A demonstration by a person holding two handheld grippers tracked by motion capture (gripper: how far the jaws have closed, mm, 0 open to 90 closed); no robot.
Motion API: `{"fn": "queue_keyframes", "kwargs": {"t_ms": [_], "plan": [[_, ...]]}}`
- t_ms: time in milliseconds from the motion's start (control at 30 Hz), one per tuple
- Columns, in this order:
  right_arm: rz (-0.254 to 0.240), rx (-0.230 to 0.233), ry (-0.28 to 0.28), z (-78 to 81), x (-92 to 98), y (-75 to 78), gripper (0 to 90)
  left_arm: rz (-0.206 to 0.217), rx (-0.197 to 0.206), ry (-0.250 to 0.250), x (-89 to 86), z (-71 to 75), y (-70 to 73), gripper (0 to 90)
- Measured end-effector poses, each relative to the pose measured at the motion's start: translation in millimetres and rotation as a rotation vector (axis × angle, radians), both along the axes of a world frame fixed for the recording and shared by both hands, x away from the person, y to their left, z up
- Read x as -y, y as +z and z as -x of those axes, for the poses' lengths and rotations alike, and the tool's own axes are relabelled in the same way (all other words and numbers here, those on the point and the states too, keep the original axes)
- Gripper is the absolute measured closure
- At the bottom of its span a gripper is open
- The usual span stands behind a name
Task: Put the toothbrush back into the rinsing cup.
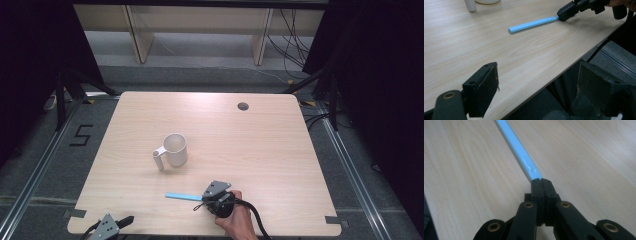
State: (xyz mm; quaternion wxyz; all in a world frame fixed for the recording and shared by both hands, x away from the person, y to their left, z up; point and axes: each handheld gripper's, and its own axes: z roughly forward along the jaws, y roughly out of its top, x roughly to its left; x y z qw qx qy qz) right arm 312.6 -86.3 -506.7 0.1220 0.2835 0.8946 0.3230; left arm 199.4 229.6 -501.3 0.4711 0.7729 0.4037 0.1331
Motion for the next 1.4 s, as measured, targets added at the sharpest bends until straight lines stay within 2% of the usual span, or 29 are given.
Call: {"fn": "queue_keyframes", "kwargs": {"t_ms": [67, 133, 267, 333, 433, 500, 533, 667, 700, 733, 967, 1100, 1133, 1167, 1333, 1400], "plan": [[0.013, 0.004, -0.022, -6.2, 2.1, 1.1, 90.0, -0.003, -0.002, 0.001, 0.2, 0.3, 0.4, 16.3], [0.006, 0.023, -0.032, -10.6, 1.7, 0.9, 90.0, -0.002, -0.004, 0.001, 0.1, 0.4, 0.2, 16.3], [-0.004, 0.027, -0.055, -22.1, 1.9, 1.9, 90.0, -0.002, -0.003, 0.001, 0.0, 0.1, 0.1, 16.3], [0.012, 0.031, -0.044, -28.3, 2.2, 1.3, 90.0, -0.002, -0.004, 0.001, 0.1, 0.4, 0.2, 16.3], [0.015, 0.034, -0.049, -33.1, 1.4, 0.8, 90.0, -0.003, -0.003, 0.001, -0.2, 0.1, 0.2, 16.3], [0.007, 0.041, -0.063, -35.6, -0.3, 0.2, 90.0, -0.003, -0.003, 0.001, -0.1, 0.1, 0.1, 16.3], [-0.001, 0.03, -0.081, -38.1, -3.0, 0.5, 90.0, -0.003, -0.002, 0.001, -0.1, 0.2, 0.2, 16.3], [0.009, 0.035, -0.076, -47.2, -6.0, -0.3, 90.0, -0.002, -0.004, 0.002, 0.1, 0.4, 0.2, 16.3], [0.009, 0.021, -0.081, -47.5, -7.2, -0.7, 90.0, 0.0, 0.0, -0.001, -0.2, 0.0, 0.0, 16.3], [0.002, 0.045, -0.071, -50.5, -8.0, -2.2, 90.0, 0.002, -0.002, 0.002, 0.1, 0.2, 0.2, 16.3], [0.004, 0.037, -0.091, -58.7, -14.6, -1.7, 90.0, 0.008, 0.0, 0.001, 0.7, 0.4, -0.2, 16.3], [-0.004, 0.058, -0.094, -65.9, -18.8, -2.7, 90.0, 0.007, 0.0, 0.0, 0.5, 0.3, -0.2, 16.3], [-0.004, 0.039, -0.1, -66.5, -19.3, -1.4, 90.0, 0.008, 0.0, 0.0, 0.5, 0.3, -0.2, 16.3], [-0.005, 0.055, -0.099, -68.9, -19.4, -1.6, 90.0, 0.008, 0.0, 0.0, 0.6, 0.4, -0.2, 16.3], [-0.01, 0.045, -0.117, -74.1, -20.1, -2.6, 90.0, 0.008, -0.001, 0.0, 0.8, 0.6, -0.2, 16.3], [-0.014, 0.063, -0.118, -76.9, -20.9, -4.0, 90.0, 0.008, -0.001, 0.0, 0.9, 0.5, -0.2, 16.3]]}}
